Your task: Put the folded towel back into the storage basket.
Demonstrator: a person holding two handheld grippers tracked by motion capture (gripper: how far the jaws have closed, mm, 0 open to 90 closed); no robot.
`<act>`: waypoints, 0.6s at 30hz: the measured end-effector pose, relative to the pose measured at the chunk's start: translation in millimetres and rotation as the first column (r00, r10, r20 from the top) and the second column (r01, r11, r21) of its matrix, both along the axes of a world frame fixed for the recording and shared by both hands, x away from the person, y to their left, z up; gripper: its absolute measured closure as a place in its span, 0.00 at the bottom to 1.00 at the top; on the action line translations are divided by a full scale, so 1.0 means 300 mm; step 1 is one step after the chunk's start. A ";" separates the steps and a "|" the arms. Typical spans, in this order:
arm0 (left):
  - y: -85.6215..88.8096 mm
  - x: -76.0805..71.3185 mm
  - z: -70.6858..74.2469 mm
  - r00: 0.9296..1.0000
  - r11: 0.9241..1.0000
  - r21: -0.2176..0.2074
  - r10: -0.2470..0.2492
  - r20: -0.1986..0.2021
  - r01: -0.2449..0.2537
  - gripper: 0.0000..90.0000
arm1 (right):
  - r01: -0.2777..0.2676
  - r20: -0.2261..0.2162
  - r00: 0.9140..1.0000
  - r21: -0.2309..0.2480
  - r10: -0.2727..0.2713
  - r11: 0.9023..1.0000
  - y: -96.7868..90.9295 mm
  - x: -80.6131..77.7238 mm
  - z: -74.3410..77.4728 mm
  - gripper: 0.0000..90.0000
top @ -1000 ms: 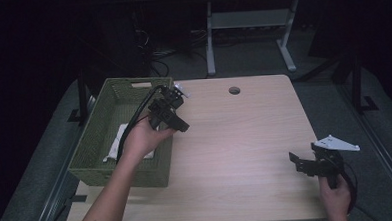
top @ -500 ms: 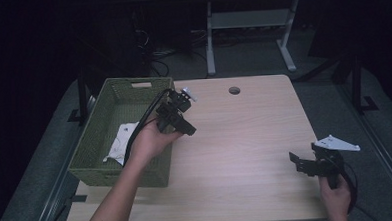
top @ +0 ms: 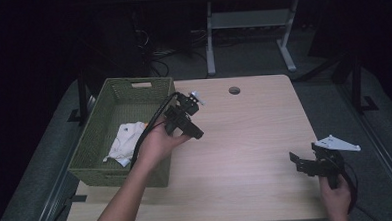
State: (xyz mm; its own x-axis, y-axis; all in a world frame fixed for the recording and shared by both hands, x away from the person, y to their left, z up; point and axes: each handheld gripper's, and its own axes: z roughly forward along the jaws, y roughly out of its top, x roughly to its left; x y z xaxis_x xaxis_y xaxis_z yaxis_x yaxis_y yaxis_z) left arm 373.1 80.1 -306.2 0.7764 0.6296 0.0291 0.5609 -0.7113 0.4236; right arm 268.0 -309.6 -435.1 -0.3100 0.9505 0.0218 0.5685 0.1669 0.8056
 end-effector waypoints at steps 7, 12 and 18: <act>-0.019 -0.007 -0.014 1.000 1.000 -0.005 -0.006 -0.012 0.006 0.40 | -0.002 0.000 1.000 -0.004 0.002 1.000 0.000 0.000 -0.001 0.15; -0.033 -0.011 -0.027 1.000 1.000 -0.008 -0.004 -0.011 0.004 0.39 | 0.000 0.000 1.000 0.000 0.000 1.000 -0.001 0.000 -0.001 0.15; -0.047 -0.015 -0.041 1.000 1.000 -0.008 -0.011 -0.019 0.010 0.39 | 0.000 -0.001 1.000 -0.001 0.000 1.000 0.000 0.000 -0.002 0.15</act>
